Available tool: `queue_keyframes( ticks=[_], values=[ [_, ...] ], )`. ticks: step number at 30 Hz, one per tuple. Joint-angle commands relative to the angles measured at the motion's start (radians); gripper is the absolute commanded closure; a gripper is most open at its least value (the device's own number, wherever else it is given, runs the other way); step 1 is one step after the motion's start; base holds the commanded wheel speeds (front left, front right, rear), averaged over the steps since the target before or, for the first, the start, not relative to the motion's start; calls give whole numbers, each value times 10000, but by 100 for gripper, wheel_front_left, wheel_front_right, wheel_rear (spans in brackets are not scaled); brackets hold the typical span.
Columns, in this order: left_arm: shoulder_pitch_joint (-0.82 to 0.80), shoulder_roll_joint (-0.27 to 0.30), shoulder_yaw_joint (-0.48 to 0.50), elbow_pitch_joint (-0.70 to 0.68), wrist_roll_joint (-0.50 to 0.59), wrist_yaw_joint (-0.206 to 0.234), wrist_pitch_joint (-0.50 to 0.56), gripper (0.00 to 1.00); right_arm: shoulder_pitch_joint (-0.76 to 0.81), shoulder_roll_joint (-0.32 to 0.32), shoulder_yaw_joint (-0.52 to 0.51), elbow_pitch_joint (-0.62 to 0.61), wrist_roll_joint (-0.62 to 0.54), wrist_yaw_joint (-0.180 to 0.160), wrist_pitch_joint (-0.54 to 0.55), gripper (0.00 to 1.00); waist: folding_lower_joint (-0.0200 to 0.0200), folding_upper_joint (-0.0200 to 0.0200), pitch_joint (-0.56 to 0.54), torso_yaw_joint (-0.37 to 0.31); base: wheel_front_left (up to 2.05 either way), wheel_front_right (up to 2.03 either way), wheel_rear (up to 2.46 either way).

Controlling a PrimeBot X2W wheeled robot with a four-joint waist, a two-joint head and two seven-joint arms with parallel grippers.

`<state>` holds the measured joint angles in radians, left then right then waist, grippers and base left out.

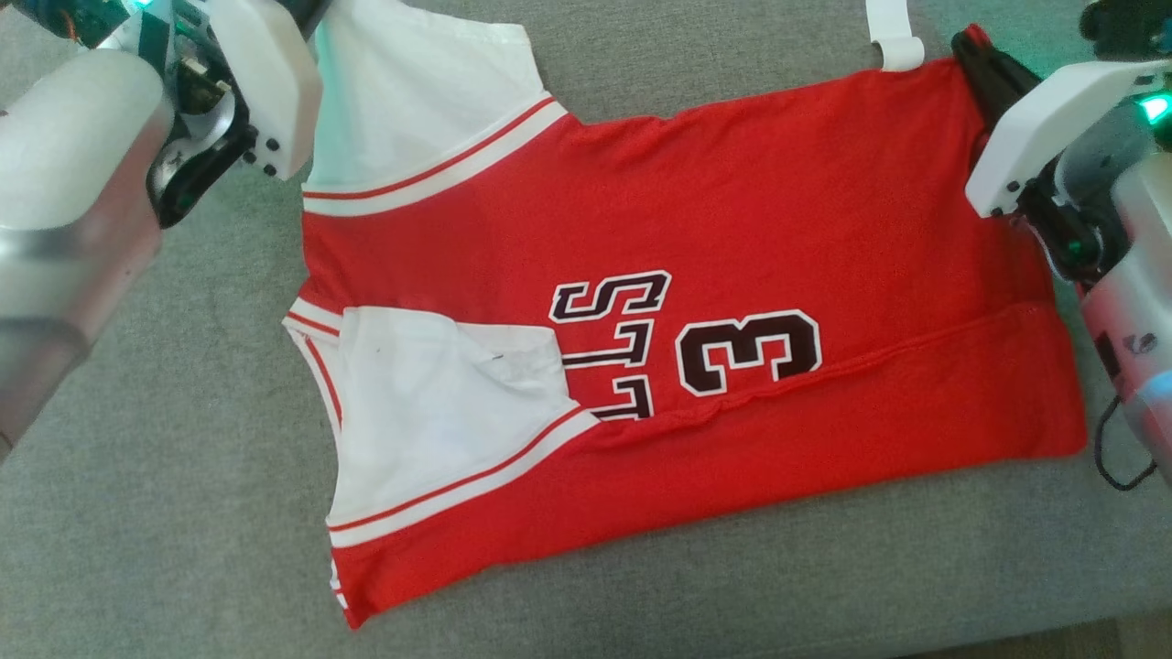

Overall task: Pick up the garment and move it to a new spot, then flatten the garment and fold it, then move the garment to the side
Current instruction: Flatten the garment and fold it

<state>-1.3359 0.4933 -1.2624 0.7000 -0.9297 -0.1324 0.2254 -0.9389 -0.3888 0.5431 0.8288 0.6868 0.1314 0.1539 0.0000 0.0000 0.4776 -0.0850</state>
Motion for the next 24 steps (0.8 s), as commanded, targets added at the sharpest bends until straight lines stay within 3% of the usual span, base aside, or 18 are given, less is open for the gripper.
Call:
queue_keyframes(
  ticks=[1, 6, 12, 15, 24],
  values=[
    [-768, 251, 279, -46, -56, 17, -225, 100, -259, -151, 96, -82, 120, -7, -339, 100, 0, 0, -11, 5, 0, 0, 0],
    [-972, 234, 299, 252, 134, 22, -909, 100, -471, -184, 202, -89, 411, -7, -751, 100, 0, 0, -48, -20, 0, 0, 0],
    [-1427, -12, 675, 875, 622, 410, -2921, 100, -750, -473, 163, -349, 1127, -7, -1356, 100, 0, 0, -230, -43, 0, 0, 0],
    [-1411, -179, 895, 1088, 549, 389, -3763, 100, -673, -704, 174, -579, 1552, -7, -1549, 100, 0, 0, -411, 7, 0, 0, 0],
    [-156, 6, 616, 769, 94, 73, -4343, 100, 940, -1678, 380, -1606, 2839, -7, -1732, 100, 0, 0, -984, 413, 0, 0, 0]
  ],
)
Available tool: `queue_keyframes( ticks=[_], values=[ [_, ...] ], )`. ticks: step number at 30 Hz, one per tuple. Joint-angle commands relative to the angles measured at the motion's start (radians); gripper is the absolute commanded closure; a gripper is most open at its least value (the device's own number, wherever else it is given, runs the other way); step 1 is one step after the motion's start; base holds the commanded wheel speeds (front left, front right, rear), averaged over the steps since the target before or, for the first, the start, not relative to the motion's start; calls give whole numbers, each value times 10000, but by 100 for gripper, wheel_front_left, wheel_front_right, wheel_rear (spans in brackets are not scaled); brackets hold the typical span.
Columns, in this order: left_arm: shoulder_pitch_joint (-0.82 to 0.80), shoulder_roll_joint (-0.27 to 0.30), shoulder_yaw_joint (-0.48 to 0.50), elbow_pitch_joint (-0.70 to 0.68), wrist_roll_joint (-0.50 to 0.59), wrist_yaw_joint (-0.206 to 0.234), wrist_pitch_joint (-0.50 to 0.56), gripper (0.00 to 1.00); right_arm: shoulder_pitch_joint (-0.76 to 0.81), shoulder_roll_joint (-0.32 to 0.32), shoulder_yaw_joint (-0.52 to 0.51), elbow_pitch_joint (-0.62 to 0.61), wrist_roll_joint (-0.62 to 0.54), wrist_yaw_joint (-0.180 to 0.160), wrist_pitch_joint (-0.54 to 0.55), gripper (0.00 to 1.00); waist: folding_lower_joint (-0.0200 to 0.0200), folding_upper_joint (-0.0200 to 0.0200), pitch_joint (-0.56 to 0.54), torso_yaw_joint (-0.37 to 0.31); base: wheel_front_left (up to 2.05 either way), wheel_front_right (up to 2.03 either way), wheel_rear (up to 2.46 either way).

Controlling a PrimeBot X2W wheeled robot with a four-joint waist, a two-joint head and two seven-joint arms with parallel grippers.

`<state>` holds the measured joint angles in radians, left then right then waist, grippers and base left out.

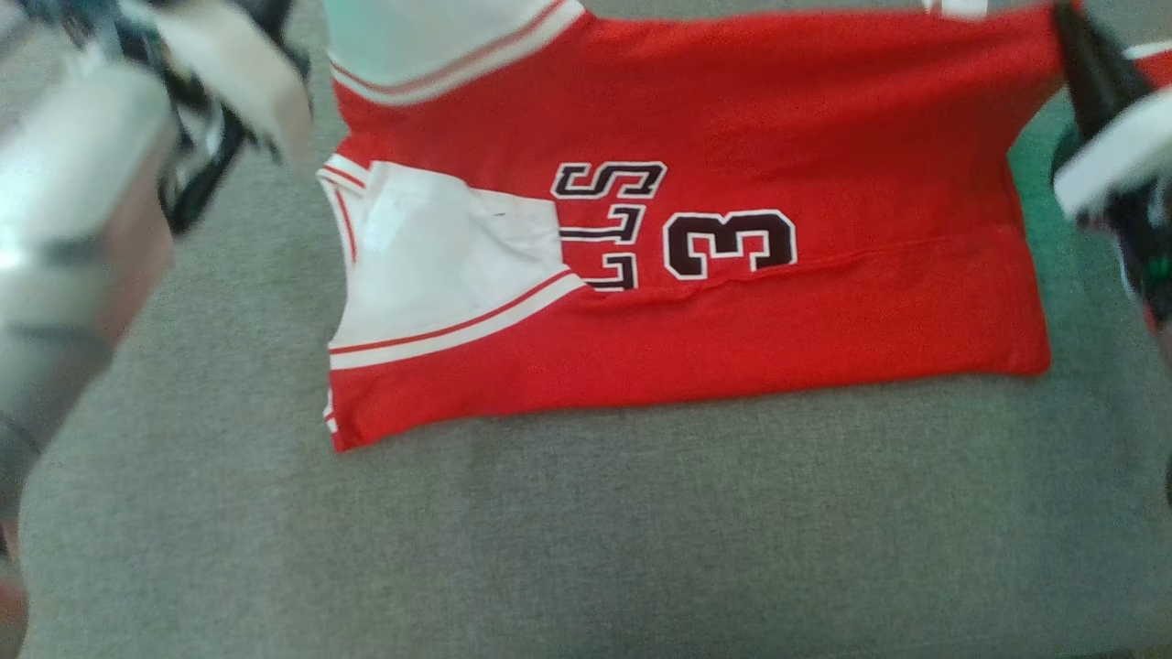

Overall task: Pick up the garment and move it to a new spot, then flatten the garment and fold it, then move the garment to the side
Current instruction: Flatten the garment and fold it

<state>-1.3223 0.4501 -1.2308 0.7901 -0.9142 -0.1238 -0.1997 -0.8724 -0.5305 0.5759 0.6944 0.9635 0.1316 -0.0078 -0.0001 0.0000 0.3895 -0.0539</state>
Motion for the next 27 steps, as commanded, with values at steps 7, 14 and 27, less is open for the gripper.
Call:
queue_keyframes(
  ticks=[7, 14, 27],
  values=[
    [1290, 1208, 187, -1468, -177, 238, -419, 100, 1795, -948, 182, -957, 269, -9, -379, 100, 1, 0, -481, 338, 0, 0, 0],
    [3045, 2253, 108, -3588, -93, 1327, -541, 100, 2933, -1161, 34, -1484, 122, -9, -528, 100, 1, 0, -746, 385, 0, 0, 0],
    [5209, 3464, -57, -6662, -147, 3477, -448, 100, 4609, -1034, -907, -2266, -513, -9, -435, 100, 1, 0, -911, 411, 0, 0, 0]
  ],
)
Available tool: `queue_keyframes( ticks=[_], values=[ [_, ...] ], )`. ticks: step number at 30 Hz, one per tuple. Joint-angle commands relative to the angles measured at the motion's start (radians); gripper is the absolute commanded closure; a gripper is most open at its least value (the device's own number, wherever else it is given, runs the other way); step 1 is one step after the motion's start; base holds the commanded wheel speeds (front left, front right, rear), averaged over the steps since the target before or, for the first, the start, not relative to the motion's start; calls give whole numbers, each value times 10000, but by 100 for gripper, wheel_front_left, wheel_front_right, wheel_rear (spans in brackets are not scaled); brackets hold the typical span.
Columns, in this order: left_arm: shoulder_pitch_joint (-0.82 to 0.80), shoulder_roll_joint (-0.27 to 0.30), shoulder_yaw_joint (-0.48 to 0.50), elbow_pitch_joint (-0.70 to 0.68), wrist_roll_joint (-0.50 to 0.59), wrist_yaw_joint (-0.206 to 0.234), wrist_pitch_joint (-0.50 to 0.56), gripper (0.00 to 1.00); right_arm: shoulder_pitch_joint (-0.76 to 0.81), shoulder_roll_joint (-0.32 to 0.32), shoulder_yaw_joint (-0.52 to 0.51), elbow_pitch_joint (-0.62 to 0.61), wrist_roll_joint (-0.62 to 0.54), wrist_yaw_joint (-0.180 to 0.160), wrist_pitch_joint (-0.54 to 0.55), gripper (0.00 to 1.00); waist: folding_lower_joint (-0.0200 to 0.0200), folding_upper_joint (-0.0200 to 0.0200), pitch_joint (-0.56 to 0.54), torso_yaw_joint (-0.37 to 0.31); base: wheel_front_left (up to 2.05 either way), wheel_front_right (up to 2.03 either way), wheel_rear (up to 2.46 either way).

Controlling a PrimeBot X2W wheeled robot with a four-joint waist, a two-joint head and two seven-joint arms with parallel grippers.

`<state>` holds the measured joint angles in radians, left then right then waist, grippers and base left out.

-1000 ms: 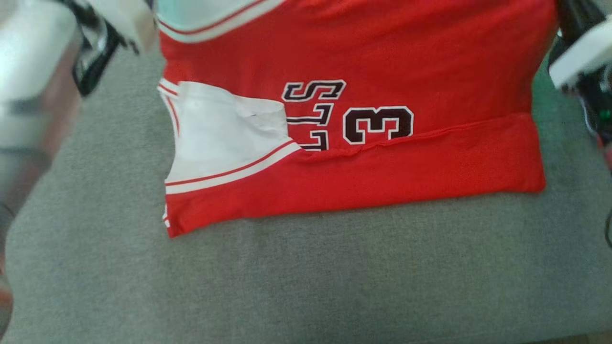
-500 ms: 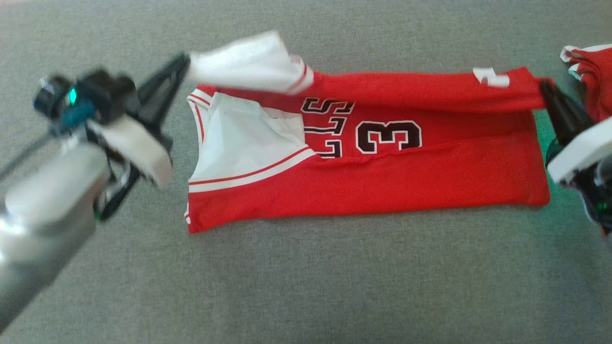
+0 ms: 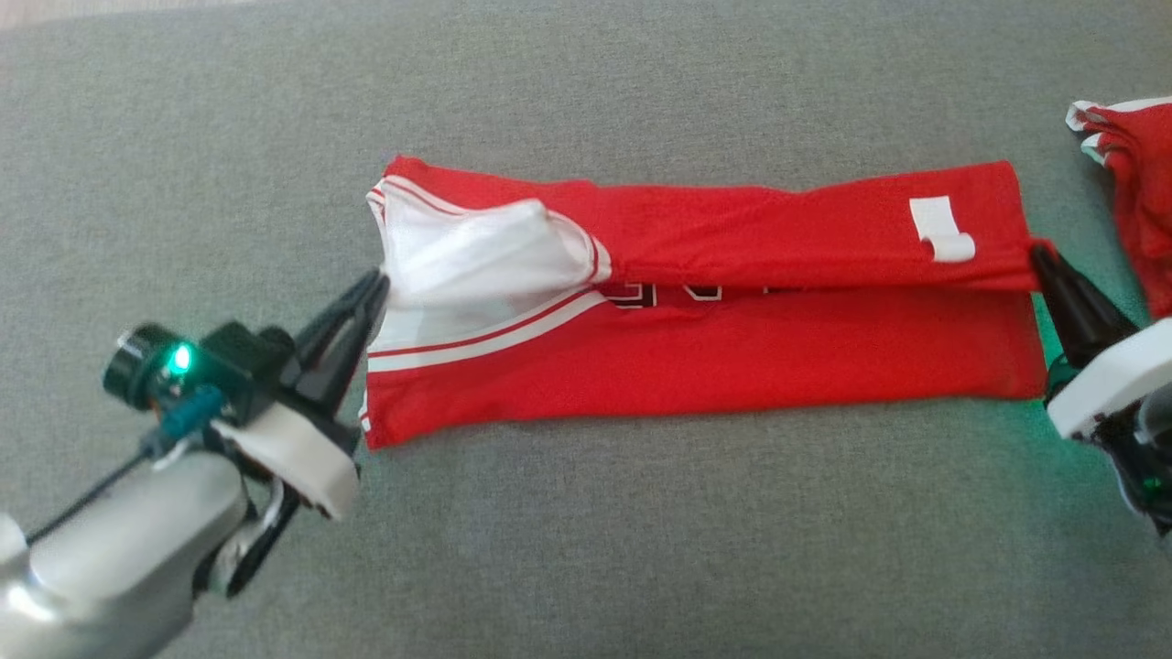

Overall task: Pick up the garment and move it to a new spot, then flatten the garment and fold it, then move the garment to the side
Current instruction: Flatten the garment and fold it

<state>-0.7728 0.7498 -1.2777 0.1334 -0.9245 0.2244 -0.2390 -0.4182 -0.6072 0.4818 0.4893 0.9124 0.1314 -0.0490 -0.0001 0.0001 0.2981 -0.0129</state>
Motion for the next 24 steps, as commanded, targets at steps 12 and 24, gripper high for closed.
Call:
queue_keyframes(
  ticks=[12, 24],
  values=[
    [1097, -142, 922, -195, -299, 1146, -206, 0, 684, 818, -986, -184, -1301, -7, -248, 0, 1, -1, -113, -205, 0, 0, 0],
    [4571, -2666, 4917, -779, 2977, 2862, -226, 0, 1626, 2499, -2957, 649, -3551, -7, -1983, 0, 1, -1, -1312, -122, 0, 0, 0]
  ],
)
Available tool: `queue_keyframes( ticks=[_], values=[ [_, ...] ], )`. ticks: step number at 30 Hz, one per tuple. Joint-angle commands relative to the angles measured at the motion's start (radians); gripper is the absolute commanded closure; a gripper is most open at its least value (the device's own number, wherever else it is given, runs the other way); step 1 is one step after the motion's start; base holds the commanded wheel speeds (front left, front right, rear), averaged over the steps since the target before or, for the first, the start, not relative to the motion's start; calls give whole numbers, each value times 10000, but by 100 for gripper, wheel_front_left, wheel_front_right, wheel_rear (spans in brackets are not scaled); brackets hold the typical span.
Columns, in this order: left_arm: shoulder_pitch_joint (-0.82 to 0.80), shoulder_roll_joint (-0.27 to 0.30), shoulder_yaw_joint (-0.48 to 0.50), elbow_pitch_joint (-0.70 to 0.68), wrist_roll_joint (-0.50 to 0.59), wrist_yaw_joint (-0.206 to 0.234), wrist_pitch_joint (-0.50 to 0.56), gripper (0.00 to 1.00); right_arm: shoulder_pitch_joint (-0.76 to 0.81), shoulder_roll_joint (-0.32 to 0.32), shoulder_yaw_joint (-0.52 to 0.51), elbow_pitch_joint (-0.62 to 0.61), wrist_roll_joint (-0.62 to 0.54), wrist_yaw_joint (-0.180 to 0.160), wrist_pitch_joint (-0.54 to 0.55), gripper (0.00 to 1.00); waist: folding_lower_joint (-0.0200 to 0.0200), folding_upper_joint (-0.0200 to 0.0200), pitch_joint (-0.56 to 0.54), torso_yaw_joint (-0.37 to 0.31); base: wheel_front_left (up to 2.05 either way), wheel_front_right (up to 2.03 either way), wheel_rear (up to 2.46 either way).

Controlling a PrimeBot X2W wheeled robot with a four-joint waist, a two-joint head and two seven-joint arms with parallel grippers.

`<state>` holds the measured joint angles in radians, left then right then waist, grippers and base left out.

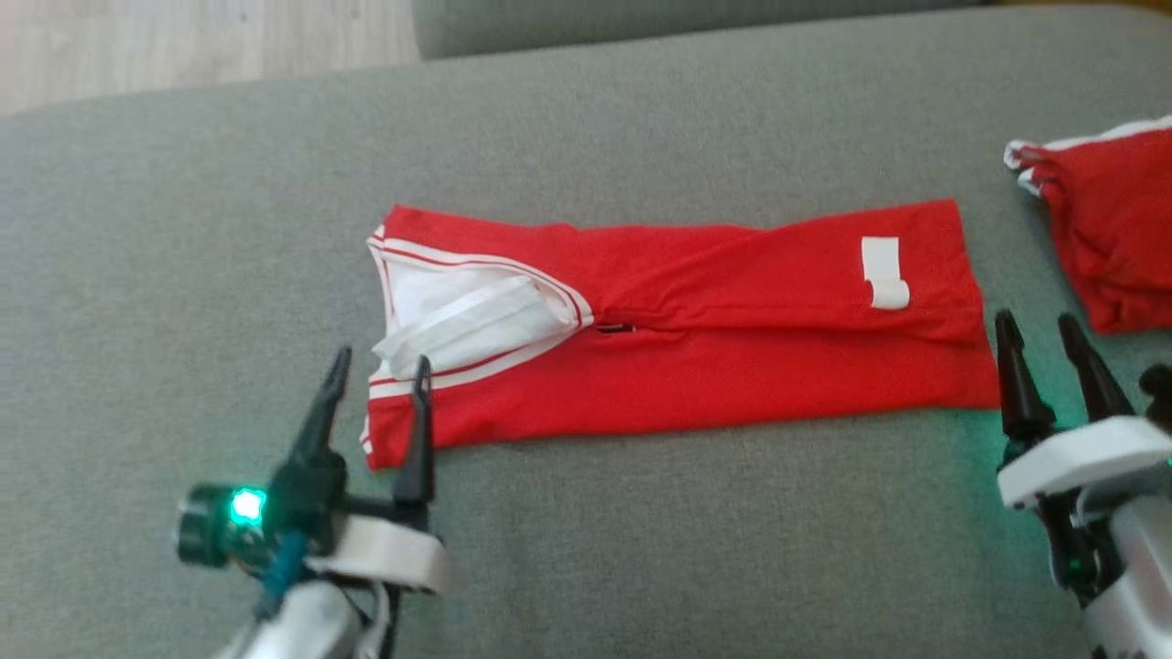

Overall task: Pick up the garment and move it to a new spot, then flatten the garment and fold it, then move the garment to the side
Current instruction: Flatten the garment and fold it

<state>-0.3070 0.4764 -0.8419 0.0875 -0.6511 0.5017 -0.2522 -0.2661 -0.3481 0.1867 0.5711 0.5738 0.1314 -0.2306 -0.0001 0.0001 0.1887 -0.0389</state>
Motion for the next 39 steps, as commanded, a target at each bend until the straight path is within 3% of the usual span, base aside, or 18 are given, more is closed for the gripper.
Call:
queue_keyframes(
  ticks=[1, 4, 11, 17, 26, 27, 28, 29, 32, 39],
  values=[
    [190, -151, 780, -404, 554, 132, -93, 0, 191, 30, -185, -98, -310, -7, -198, 0, 1, -1, -303, 214, 0, 0, 0],
    [871, -756, 1245, -583, 1410, 115, -94, 0, 389, 356, -691, 125, -605, -7, -248, 0, 1, -1, -494, 466, 0, 0, 0],
    [1826, -1764, 1840, -509, 2472, -539, -94, 0, 253, 655, -1545, 979, -824, -7, -273, 0, 1, -1, -735, 1018, 0, 0, 0],
    [2087, -2248, 2324, -329, 3015, -1120, -95, 0, -404, 702, -1961, 2076, -700, -7, -16, 0, 1, -1, -749, 1261, 0, 0, 0],
    [2200, -2694, 2876, -144, 3564, -1713, -95, 0, -1248, 698, -1746, 3529, -452, -7, 664, 0, 1, -1, -613, 1492, 0, 0, 0],
    [2212, -2752, 2932, -110, 3612, -1786, -95, 0, -1293, 718, -1703, 3752, -386, -7, 869, 3, 1, -1, -611, 1526, 0, 0, 0],
    [2230, -2814, 2992, -74, 3656, -1845, -95, 0, -1321, 754, -1598, 3915, -353, -7, 1069, 17, 1, -1, -618, 1555, 0, 0, 0],
    [2251, -2874, 3053, -44, 3699, -1900, -95, 0, -1341, 783, -1487, 4004, -308, -7, 1202, 45, 1, -1, -626, 1580, 0, 0, 0],
    [2336, -3017, 3253, 28, 3817, -2062, -95, 0, -1353, 888, -1209, 4045, 69, -7, 1560, 100, 1, -1, -666, 1610, 0, 0, 0],
    [2582, -3275, 3674, 172, 4065, -2393, -95, 0, -1291, 446, -638, 3607, 575, -7, 1311, 100, 1, -1, -933, 1430, 0, 0, 0]
  ],
)
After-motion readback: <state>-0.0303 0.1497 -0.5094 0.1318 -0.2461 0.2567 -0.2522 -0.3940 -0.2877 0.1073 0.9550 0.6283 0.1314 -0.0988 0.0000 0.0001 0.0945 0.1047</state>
